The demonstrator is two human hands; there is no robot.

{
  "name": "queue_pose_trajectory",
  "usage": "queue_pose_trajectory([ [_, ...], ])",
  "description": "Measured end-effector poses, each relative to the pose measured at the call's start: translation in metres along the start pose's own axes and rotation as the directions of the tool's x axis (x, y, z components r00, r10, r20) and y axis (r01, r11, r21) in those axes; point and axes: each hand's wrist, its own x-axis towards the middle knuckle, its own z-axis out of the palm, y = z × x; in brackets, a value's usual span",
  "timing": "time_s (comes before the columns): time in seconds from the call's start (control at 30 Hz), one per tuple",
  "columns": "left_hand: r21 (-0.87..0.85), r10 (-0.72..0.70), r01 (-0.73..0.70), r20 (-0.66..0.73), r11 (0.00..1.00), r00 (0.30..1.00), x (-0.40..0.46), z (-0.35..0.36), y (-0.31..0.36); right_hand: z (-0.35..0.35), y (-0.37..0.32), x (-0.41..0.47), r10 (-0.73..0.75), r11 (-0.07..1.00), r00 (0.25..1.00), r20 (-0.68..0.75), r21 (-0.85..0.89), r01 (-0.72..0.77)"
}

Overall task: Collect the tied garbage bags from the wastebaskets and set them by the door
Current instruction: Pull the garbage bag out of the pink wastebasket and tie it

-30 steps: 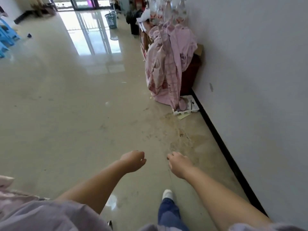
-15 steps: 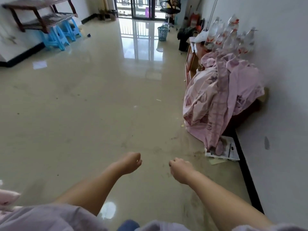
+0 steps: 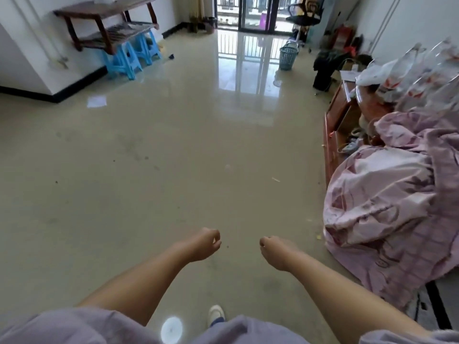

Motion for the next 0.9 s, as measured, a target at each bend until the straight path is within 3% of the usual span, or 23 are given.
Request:
queue_pose_trajectory([
  [0.17,0.051,0.007,-0.007,0.005,0.999,1.0,0.099,-0.084,-0.034,-0.082,-0.007,0.099,0.052,0.99,0.998,-0.042,0.131,-0.046],
  [0.43,0.029,-0.017,0.017,0.004,0.999,1.0,0.27,-0.19,-0.078,-0.186,0.016,0.273,0.052,0.995,0.998,-0.027,0.081,-0.05],
  [0.7,-0.01,-0.077,0.077,-0.085,0.997,0.993,0.436,-0.327,-0.115,-0.346,0.026,0.456,-0.042,0.998,0.999,-0.024,-0.05,0.041],
  [0.9,-0.009,-0.115,0.114,-0.054,0.993,0.992,0.551,-0.408,-0.157,-0.437,0.011,0.587,-0.13,0.975,0.991,0.034,-0.179,0.134],
])
